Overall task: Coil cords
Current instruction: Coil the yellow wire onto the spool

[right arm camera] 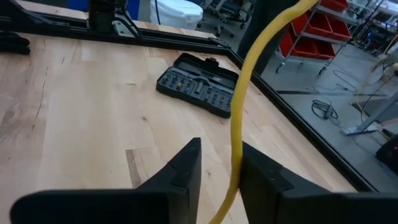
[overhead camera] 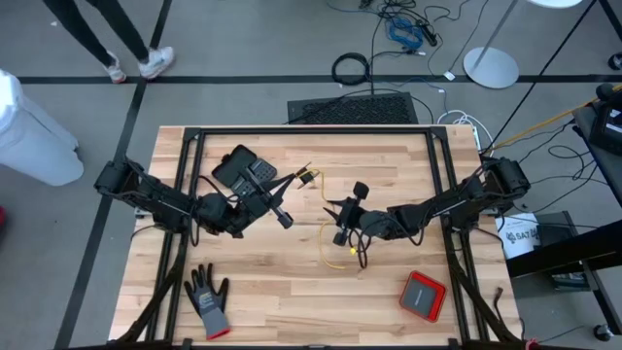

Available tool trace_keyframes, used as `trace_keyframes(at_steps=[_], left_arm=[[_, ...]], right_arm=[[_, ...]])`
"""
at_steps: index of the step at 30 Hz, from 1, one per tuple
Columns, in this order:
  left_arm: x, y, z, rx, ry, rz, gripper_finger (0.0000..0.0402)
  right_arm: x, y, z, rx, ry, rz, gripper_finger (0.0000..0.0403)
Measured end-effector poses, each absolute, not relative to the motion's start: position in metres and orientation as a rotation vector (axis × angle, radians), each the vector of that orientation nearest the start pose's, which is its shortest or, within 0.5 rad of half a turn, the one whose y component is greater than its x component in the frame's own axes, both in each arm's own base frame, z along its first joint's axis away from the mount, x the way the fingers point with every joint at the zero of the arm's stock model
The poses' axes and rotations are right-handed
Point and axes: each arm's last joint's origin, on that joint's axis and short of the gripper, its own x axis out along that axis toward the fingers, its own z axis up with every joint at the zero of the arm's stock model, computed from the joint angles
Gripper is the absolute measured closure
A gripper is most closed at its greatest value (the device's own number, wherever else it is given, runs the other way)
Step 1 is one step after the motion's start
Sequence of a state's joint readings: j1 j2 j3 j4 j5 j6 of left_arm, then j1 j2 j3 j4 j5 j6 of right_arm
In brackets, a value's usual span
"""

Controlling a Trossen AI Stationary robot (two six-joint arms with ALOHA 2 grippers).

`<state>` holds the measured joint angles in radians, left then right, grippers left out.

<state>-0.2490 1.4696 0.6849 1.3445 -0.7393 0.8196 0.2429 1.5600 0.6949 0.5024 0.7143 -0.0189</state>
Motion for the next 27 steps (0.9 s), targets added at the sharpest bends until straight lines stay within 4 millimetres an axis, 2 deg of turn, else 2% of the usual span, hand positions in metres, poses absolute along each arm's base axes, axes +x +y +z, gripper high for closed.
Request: trace_keyframes(at_steps=[14,18,23,27], left_arm=[[0.281,-0.051,0.283,0.518,-0.268,0.643,0.0400],[0.281,-0.051,0.283,0.519,-0.267,0.642,0.0400],[0.281,-0.051,0.283,0.519,-0.267,0.643,0.0400],[0.281,-0.051,0.283,0.519,-0.267,0.643,0.0400]], right_arm=[[0.298,0.063,0.189,-0.233,0.325,-0.516,0.0299],[0.298,0.063,0.188,-0.239,0.331,-0.515,0.0326],[0.297,0.067,0.188,-0.270,0.338,-0.499,0.0389],[0.297,0.069,0.189,-0.280,0.338,-0.494,0.0395]])
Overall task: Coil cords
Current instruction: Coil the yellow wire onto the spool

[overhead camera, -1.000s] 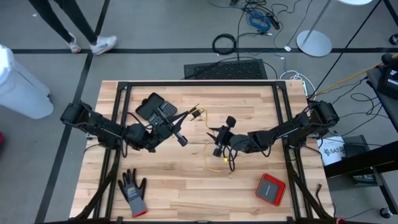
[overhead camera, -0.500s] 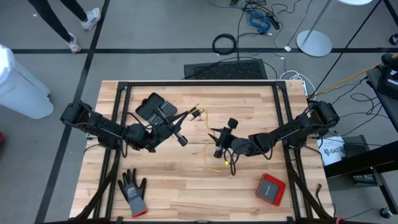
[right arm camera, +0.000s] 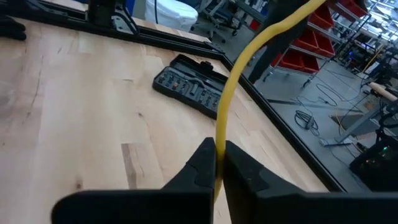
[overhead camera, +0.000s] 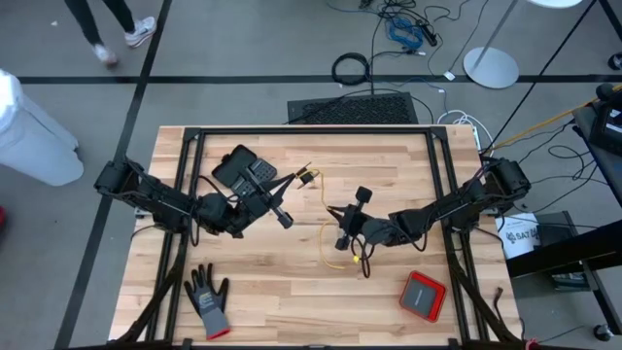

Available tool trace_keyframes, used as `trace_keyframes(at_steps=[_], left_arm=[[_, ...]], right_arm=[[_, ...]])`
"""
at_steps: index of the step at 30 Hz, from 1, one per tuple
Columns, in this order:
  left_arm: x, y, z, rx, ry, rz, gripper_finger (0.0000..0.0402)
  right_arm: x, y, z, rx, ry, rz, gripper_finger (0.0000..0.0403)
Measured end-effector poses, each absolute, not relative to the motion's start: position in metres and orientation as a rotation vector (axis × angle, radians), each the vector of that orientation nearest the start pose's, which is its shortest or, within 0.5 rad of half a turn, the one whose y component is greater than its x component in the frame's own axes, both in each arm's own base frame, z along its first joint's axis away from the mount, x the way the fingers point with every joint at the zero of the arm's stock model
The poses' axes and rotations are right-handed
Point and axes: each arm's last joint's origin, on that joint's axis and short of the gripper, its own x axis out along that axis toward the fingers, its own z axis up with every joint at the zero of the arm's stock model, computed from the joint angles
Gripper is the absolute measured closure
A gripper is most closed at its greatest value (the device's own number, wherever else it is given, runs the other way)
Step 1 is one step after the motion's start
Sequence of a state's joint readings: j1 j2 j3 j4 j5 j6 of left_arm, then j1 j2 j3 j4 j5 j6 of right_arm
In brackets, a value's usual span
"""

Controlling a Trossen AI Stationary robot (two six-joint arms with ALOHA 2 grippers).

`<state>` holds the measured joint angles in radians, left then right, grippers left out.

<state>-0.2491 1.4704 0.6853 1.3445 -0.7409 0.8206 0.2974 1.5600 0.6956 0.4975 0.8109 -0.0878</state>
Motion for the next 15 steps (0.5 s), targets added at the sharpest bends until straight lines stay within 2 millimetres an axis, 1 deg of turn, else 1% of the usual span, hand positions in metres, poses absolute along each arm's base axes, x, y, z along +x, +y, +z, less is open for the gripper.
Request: trace_keyframes(at_steps=[12,15], left_arm=[[0.2808,-0.0512,0.2827,0.516,-0.269,0.642,0.0400],[0.2808,-0.0513,0.2828,0.485,-0.281,0.634,0.0400]], right_arm=[[0.2971,0.0688,0.1896,-0.230,0.318,-0.498,0.0401],[0.2996,0.0696,0.1935,-0.224,0.314,-0.498,0.0401]])
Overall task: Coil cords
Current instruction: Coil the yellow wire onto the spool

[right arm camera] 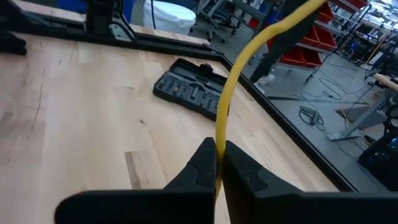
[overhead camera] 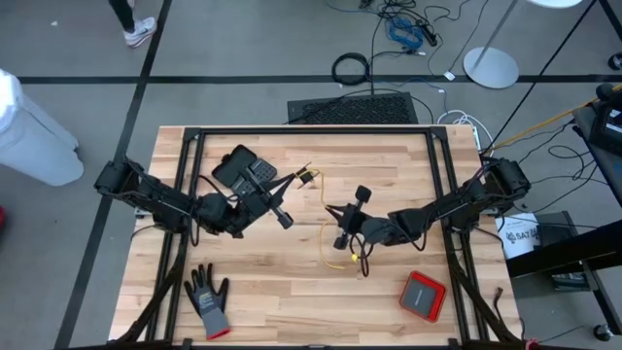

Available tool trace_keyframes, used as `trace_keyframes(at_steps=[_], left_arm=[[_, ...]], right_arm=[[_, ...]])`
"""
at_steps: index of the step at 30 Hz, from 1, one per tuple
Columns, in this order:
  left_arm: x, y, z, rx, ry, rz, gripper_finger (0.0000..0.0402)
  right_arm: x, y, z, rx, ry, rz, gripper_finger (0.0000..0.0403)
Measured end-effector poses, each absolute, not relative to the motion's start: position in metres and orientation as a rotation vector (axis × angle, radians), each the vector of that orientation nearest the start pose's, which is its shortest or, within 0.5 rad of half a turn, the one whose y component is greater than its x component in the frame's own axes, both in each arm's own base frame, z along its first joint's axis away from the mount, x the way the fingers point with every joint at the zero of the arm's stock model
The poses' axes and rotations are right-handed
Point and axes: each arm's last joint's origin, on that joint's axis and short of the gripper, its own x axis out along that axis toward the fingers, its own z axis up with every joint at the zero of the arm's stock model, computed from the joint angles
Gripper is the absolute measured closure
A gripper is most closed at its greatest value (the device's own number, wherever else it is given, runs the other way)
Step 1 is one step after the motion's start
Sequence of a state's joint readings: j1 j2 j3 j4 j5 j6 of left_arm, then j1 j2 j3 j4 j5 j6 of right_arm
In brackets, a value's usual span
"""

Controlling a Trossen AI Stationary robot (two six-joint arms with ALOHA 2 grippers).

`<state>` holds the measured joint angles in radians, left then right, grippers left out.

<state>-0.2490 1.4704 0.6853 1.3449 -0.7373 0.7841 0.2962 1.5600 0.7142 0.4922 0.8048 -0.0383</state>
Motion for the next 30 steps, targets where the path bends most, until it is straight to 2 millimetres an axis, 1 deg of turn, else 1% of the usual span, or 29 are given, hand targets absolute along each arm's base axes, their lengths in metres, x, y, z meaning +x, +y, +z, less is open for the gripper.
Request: trace_keyframes(at_steps=[5,8,11,16,21,25,30], left_arm=[[0.282,-0.051,0.284,0.390,-0.352,0.549,0.0400],[0.282,-0.050,0.284,0.371,-0.362,0.539,0.0400],[0.283,-0.050,0.284,0.352,-0.371,0.527,0.0400],[0.284,-0.047,0.284,0.259,-0.428,0.441,0.0400],[0.284,-0.046,0.285,0.239,-0.435,0.435,0.0400],[0.284,-0.046,0.285,0.262,-0.430,0.439,0.0400],[0.285,-0.046,0.284,0.265,-0.425,0.439,0.0400]], right_arm=[[0.305,0.071,0.203,-0.211,0.294,-0.501,0.0402],[0.307,0.071,0.206,-0.205,0.291,-0.502,0.0402],[0.307,0.069,0.205,-0.184,0.293,-0.511,0.0402],[0.308,0.061,0.202,-0.149,0.323,-0.503,0.0403],[0.308,0.060,0.201,-0.149,0.332,-0.501,0.0402],[0.308,0.061,0.201,-0.176,0.337,-0.494,0.0382],[0.308,0.066,0.206,-0.180,0.299,-0.480,0.0334]])
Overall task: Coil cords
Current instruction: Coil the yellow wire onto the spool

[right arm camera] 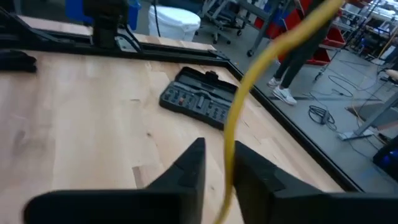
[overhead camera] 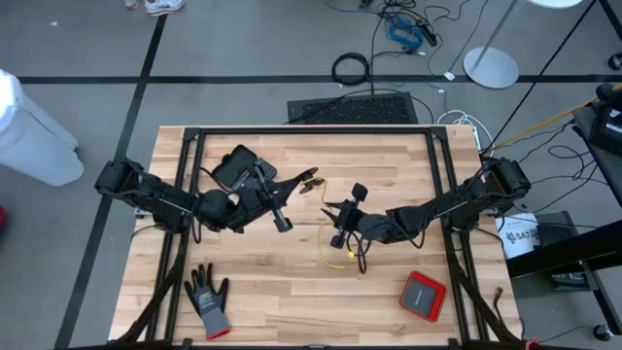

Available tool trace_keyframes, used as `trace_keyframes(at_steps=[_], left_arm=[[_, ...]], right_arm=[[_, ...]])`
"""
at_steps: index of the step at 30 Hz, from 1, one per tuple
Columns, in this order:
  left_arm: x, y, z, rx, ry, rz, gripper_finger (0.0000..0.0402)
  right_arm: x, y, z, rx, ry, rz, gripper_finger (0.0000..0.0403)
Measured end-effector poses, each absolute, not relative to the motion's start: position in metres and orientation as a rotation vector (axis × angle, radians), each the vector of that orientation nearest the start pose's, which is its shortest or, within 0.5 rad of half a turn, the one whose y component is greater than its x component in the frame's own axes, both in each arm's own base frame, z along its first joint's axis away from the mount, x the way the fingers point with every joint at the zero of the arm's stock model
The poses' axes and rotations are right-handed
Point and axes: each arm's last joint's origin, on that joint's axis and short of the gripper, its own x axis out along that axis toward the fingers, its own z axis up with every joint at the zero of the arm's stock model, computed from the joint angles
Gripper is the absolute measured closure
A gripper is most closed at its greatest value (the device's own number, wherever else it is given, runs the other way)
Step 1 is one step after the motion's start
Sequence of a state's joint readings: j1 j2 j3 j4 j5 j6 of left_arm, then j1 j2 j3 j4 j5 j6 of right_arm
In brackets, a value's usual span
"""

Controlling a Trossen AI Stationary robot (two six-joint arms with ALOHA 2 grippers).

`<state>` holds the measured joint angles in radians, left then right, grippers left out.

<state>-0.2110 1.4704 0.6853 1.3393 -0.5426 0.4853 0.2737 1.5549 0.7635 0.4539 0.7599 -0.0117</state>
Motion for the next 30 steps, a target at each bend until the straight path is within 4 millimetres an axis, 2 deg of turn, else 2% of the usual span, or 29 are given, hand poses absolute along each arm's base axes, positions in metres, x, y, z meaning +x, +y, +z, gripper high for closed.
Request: trace_keyframes(at_steps=[7,12,18,30], left_arm=[[0.286,-0.046,0.281,0.280,-0.389,0.440,0.0400],[0.286,-0.046,0.281,0.274,-0.388,0.438,0.0400],[0.287,-0.046,0.281,0.275,-0.384,0.435,0.0400],[0.287,-0.047,0.281,0.288,-0.397,0.390,0.0400]], right_arm=[[0.297,0.063,0.235,-0.120,0.204,-0.483,0.0253],[0.288,0.064,0.253,-0.089,0.148,-0.475,0.0228],[0.285,0.066,0.255,-0.104,0.148,-0.462,0.0232],[0.285,0.066,0.254,-0.104,0.158,-0.461,0.0287]])
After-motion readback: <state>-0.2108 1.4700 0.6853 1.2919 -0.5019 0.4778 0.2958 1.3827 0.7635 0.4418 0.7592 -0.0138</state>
